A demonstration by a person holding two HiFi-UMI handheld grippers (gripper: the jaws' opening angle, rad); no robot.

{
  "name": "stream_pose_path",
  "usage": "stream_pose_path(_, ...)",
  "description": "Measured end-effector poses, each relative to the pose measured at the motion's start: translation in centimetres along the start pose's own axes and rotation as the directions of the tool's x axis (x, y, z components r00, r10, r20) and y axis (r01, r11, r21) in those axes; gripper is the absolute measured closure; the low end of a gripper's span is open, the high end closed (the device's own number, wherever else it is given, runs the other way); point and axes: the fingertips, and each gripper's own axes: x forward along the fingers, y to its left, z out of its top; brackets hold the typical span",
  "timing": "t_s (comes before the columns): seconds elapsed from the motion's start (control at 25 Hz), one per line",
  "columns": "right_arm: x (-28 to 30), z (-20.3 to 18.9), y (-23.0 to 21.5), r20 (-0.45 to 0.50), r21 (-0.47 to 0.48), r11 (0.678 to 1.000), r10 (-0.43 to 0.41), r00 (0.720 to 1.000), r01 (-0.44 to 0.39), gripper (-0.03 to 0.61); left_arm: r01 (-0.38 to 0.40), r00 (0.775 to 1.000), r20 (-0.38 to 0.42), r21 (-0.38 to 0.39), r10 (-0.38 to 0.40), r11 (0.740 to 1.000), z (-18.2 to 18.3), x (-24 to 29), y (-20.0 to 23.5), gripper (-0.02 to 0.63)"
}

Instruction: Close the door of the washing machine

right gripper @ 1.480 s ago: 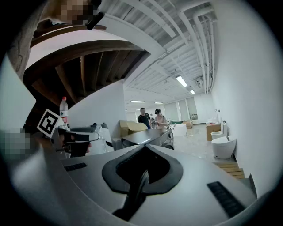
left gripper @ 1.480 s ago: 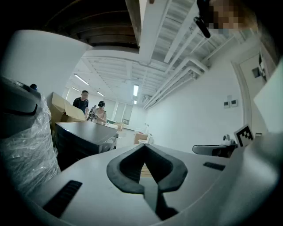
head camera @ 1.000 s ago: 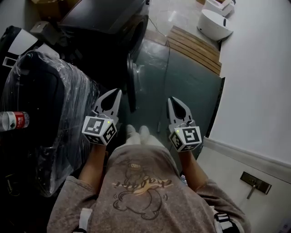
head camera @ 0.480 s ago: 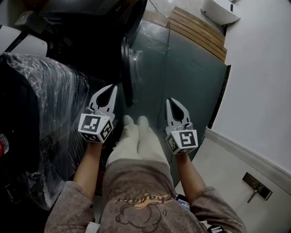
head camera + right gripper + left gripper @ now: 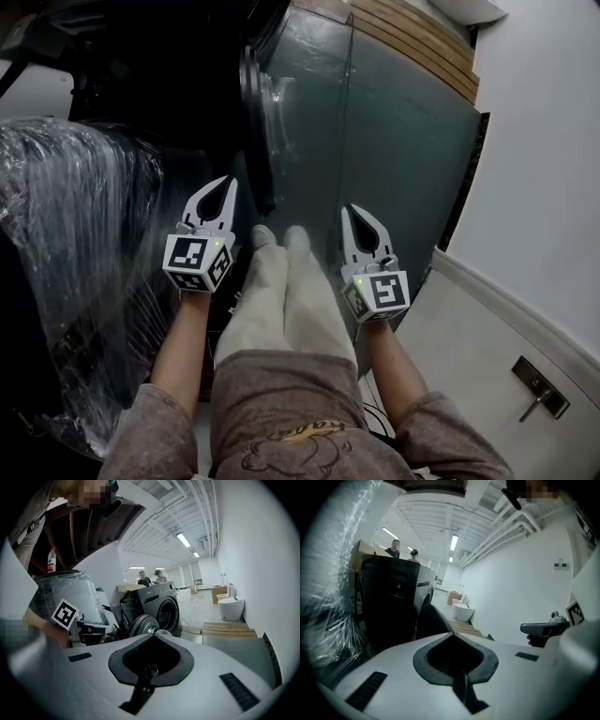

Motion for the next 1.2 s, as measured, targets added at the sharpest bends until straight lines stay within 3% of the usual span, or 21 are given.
stream_pose_path(0.28,0.5,-2.5,-0.5,-0.076,0.017,0.999,-0.039,0.996,0.04,0.586,0.023,0.997,-0.074,-0.004,-0.023,1.0,-4.7,2.4,1.3,0.614)
stream_pose_path(0.56,0.8,-3.3,-0.4,-0.044,0.016,0.999,-0.035,0.998,0.035,0.586,0.06,0.991,-0.122,-0.003,-0.06,0.998,-7.0,3.7,1.3,0.614)
stream_pose_path(1.2,1.0,-3.8,-2.2,-0.048,0.08,0.989,-0.121,0.991,0.125,0.586,0.158,0.975,-0.155,-0.014,-0.158,0.987,-5.6,7.6,-2.4,0.614)
